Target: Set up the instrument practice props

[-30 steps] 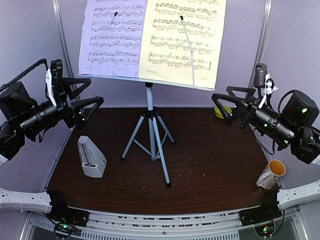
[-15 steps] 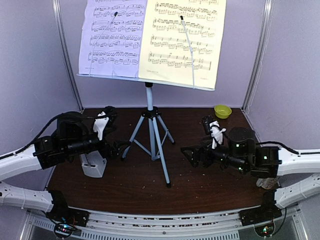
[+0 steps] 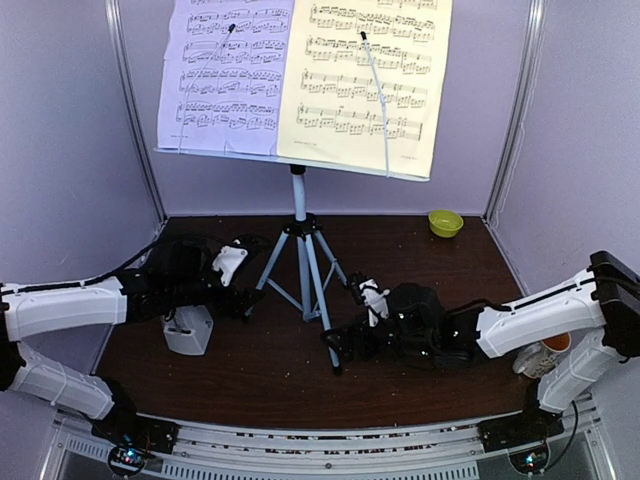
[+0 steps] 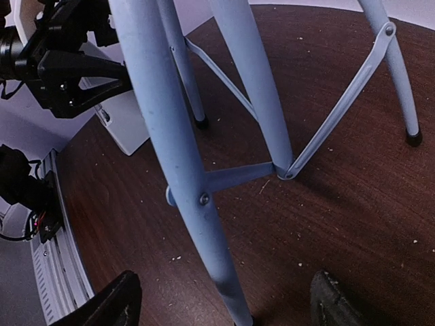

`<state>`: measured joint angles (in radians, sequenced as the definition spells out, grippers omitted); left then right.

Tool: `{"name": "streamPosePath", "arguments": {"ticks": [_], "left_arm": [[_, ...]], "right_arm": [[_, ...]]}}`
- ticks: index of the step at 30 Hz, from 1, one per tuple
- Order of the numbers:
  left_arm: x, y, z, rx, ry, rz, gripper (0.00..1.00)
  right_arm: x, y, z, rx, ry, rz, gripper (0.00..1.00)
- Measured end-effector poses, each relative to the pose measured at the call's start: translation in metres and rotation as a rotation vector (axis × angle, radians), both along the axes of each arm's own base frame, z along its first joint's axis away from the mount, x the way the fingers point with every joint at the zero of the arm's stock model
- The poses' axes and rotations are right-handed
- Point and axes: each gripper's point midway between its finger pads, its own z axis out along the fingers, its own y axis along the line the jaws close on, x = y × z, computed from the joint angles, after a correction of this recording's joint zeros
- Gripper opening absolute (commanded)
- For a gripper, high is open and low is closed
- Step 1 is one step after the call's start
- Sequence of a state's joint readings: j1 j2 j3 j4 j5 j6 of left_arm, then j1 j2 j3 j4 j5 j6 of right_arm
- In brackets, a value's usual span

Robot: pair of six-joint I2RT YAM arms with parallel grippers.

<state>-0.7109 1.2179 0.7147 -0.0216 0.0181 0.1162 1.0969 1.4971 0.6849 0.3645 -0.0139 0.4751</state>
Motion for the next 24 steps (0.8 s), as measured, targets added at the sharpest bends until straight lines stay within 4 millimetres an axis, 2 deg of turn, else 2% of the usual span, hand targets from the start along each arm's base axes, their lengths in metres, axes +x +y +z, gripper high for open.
{"name": "streamPosePath", "arguments": {"ticks": [7, 11, 18, 24], "left_arm": [[0.006, -0.004, -0.030, 0.098, 0.005, -0.044, 0.69], [0.010, -0.007, -0.040, 0.126, 0.001, -0.055, 0.68], [0.023, -0.014, -0.042, 0.147, -0.030, -0.058, 0.52], [0.029, -0.015, -0.041, 0.147, -0.050, -0.052, 0.45]], "right_arm": [[0.002, 0.015, -0.029, 0.003, 0.018, 0.029, 0.84], [0.004, 0.019, -0.042, -0.017, 0.026, 0.030, 0.79], [0.014, 0.026, -0.036, -0.011, -0.003, 0.004, 0.64], [0.022, 0.018, -0.041, -0.056, -0.027, -0.045, 0.53]]}}
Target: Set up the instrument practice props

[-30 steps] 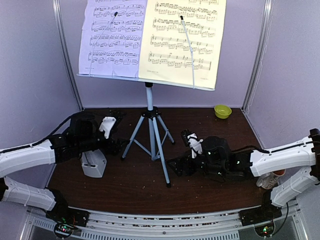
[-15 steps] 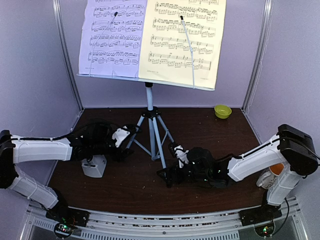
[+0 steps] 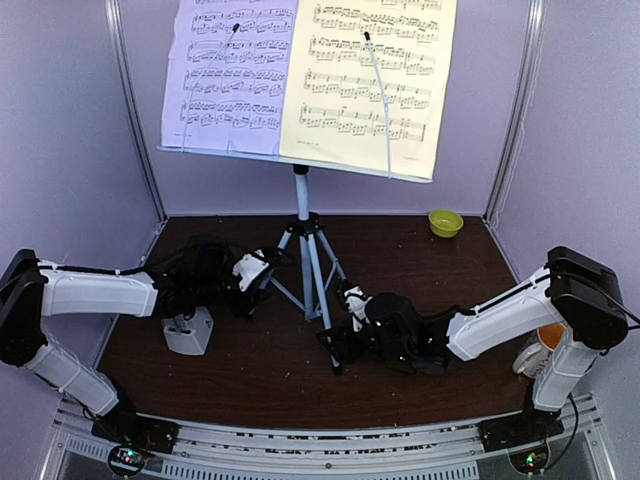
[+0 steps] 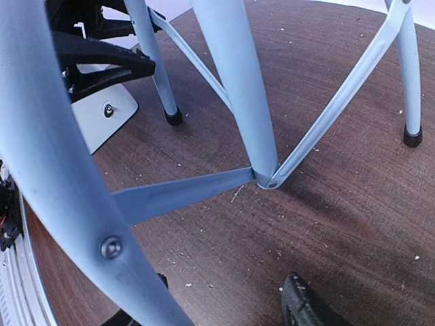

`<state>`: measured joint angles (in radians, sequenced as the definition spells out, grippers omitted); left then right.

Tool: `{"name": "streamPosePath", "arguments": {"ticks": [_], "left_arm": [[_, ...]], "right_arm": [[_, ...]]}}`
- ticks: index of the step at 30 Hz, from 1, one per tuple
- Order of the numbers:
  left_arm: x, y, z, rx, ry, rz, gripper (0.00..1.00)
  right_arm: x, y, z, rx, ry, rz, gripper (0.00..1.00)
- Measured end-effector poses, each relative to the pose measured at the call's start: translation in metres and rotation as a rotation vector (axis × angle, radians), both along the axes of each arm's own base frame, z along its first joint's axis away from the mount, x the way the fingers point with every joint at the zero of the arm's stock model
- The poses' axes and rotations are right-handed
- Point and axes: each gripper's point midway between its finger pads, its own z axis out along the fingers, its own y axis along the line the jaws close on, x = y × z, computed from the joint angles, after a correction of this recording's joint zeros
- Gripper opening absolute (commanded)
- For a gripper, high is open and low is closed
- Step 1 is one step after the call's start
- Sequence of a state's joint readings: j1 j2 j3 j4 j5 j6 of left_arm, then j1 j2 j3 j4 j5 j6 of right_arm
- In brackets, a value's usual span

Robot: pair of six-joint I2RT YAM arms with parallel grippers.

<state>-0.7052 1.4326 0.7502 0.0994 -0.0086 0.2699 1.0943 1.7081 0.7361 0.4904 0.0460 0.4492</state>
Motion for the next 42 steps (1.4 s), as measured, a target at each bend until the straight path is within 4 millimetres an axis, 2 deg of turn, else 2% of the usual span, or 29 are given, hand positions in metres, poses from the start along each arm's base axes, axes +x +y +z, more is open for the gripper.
{"name": "streamPosePath", "arguments": {"ticks": [8, 14, 20, 35, 42], "left_arm": [[0.006, 0.000, -0.001, -0.007, -0.011, 0.008, 0.29], [0.008, 0.000, -0.010, -0.004, 0.012, 0.017, 0.01], [0.014, -0.004, -0.009, -0.011, 0.012, 0.032, 0.00], [0.055, -0.035, 0.006, -0.024, -0.018, 0.060, 0.00], [0.076, -0.039, 0.007, -0.020, -0.031, 0.092, 0.00]], "right_arm": [[0.005, -0.001, 0.002, -0.036, -0.031, -0.013, 0.22], [0.005, -0.003, 0.003, -0.102, -0.090, 0.002, 0.00], [0.013, -0.017, 0.003, -0.156, -0.107, -0.019, 0.00], [0.068, -0.062, 0.017, -0.200, -0.122, -0.089, 0.00], [0.089, -0.066, 0.023, -0.239, -0.123, -0.111, 0.00]]}}
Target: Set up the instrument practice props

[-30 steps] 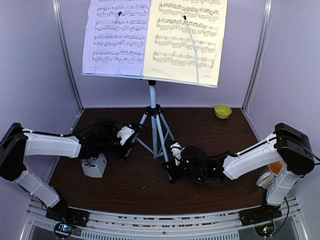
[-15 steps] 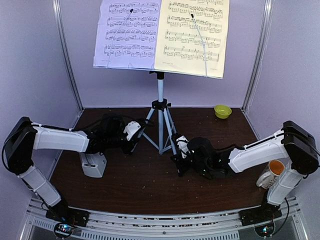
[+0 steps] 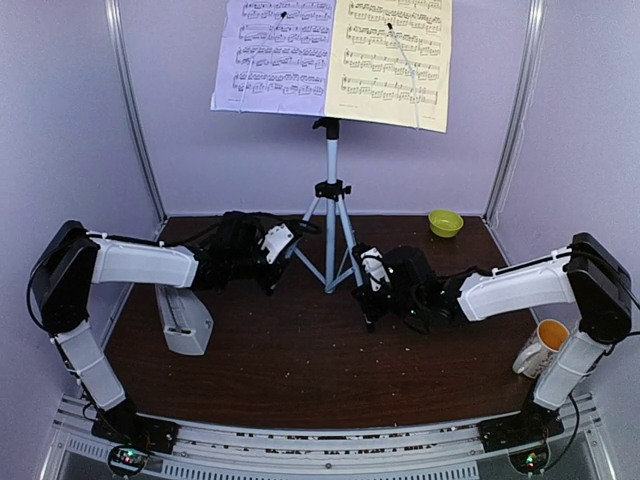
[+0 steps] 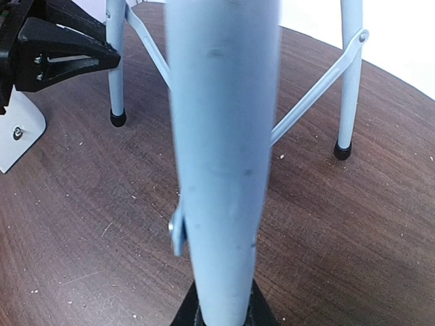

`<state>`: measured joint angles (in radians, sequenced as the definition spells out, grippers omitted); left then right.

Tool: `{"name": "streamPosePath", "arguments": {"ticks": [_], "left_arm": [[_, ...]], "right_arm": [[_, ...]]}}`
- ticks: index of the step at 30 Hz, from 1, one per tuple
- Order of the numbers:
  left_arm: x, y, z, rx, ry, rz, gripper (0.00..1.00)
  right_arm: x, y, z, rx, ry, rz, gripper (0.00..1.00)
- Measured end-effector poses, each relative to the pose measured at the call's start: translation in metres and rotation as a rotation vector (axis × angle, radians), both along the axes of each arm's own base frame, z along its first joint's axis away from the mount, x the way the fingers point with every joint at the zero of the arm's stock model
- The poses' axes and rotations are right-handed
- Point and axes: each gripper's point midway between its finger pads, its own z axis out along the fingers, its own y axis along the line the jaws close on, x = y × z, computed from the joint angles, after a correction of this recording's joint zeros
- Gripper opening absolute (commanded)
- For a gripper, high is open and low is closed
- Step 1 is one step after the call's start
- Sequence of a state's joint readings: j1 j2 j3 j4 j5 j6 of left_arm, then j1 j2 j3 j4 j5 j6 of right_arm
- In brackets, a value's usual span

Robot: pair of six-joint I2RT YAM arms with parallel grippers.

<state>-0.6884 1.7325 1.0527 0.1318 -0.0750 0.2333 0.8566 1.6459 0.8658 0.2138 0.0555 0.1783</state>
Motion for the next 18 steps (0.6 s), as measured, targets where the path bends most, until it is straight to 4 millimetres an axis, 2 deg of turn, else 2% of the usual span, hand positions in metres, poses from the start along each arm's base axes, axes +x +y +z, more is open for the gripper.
{"name": "streamPosePath", "arguments": {"ticks": [8, 13, 18], "left_arm": [[0.011, 0.011, -0.014, 0.029, 0.019, 0.038, 0.00], [0.027, 0.020, -0.013, 0.049, -0.007, 0.087, 0.00], [0.038, 0.021, -0.013, 0.065, -0.028, 0.108, 0.00]], "right_arm": [[0.013, 0.013, -0.010, -0.052, -0.003, 0.013, 0.00], [0.033, 0.022, -0.014, -0.079, -0.020, -0.014, 0.00], [0.045, 0.023, -0.016, -0.104, -0.019, -0.040, 0.00]]}}
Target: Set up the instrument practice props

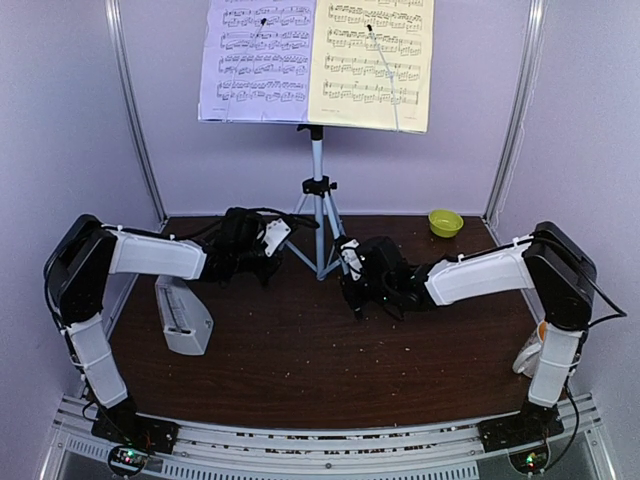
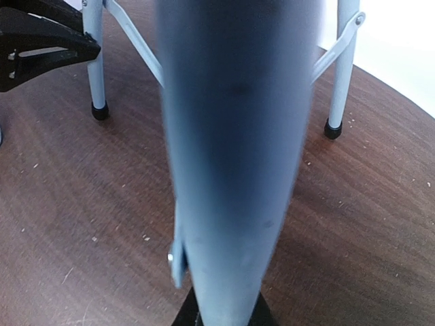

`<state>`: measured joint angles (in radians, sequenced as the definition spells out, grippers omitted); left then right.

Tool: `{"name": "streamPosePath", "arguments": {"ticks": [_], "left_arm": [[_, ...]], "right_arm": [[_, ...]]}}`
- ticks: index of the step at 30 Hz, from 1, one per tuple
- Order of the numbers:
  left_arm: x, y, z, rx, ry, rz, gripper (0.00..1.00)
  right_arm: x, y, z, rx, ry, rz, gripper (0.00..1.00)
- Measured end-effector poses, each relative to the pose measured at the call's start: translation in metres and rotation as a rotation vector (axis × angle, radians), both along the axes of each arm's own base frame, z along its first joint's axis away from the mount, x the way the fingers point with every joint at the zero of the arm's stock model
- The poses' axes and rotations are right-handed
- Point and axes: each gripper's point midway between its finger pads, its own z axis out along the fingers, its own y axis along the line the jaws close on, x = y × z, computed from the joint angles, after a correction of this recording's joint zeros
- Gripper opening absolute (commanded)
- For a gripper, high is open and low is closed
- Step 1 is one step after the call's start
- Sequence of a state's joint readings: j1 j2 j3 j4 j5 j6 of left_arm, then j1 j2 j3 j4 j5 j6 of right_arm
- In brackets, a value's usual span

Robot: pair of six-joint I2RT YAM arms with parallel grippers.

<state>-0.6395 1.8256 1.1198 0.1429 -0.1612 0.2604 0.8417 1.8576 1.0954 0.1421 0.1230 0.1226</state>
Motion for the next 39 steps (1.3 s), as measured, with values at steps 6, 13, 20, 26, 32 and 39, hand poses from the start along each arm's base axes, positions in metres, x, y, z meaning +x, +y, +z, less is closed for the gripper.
{"name": "streamPosePath", "arguments": {"ticks": [6, 13, 20, 26, 32, 39], "left_arm": [[0.024, 0.003, 0.001, -0.006, -0.021, 0.034, 0.00], [0.045, 0.007, 0.001, 0.000, -0.043, 0.051, 0.00], [0.051, 0.008, 0.001, 0.023, -0.055, 0.027, 0.00], [0.044, 0.004, 0.000, 0.019, -0.038, -0.029, 0.01], [0.038, -0.001, 0.001, -0.006, -0.011, -0.073, 0.29], [0.028, -0.011, 0.037, -0.070, -0.055, -0.107, 0.65]], "right_arm": [[0.024, 0.004, 0.002, -0.008, -0.001, -0.038, 0.00], [0.045, 0.011, 0.003, -0.008, -0.006, -0.063, 0.00], [0.048, 0.010, 0.001, -0.011, -0.004, -0.064, 0.00], [0.038, 0.005, -0.002, 0.000, -0.001, -0.042, 0.05], [0.036, 0.008, -0.001, 0.015, 0.011, -0.016, 0.23], [0.031, 0.010, 0.007, 0.011, 0.016, 0.021, 0.58]]}}
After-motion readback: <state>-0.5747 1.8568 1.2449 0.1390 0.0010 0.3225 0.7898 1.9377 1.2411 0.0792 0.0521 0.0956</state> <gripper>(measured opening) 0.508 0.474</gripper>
